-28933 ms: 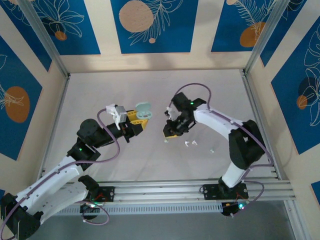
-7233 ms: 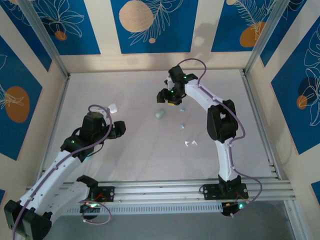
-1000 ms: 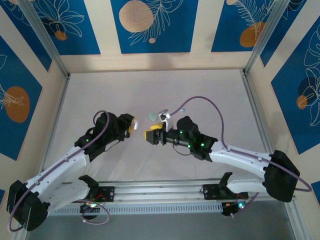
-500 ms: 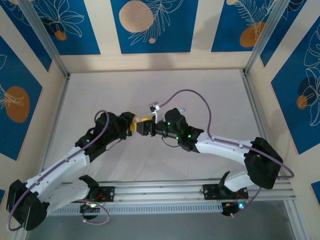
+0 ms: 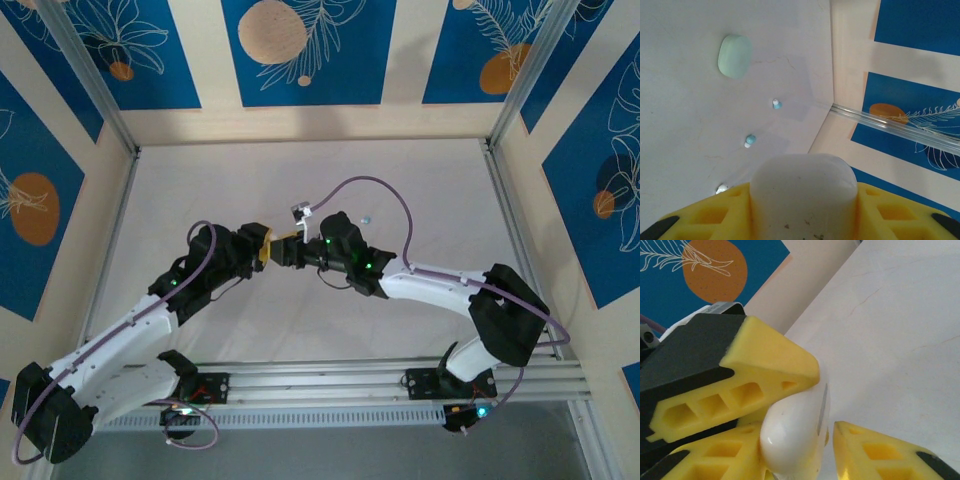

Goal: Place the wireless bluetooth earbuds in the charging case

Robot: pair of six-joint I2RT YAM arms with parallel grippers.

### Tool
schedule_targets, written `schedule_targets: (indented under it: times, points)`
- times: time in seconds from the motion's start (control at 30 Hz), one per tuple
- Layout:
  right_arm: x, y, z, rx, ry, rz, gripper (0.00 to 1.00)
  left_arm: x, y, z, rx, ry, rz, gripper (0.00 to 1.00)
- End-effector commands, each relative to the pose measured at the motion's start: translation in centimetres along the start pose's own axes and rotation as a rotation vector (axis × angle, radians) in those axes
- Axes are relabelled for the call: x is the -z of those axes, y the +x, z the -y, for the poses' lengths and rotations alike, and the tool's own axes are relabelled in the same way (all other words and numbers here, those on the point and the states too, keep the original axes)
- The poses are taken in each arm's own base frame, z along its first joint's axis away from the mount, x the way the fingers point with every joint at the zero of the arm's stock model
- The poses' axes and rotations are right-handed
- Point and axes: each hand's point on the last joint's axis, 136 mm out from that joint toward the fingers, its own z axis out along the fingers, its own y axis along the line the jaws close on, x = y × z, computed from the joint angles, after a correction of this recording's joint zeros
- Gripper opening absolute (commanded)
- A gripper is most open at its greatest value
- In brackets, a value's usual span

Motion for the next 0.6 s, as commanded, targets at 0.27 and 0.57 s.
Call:
schedule_targets:
  times: [0.27,0.57]
  points:
    - [0.8,-1.9,-1.0,0.015,-0.111,-0.009,0.18,1.1,1.2,4.2,-0.099,0.129,-0.032,0.66]
    - [7.8,-3.3,-2.5,0.083,-0.392,-0.076,0.16,5.9,1.7,10.3,-0.958,0.386,0.130,0.78]
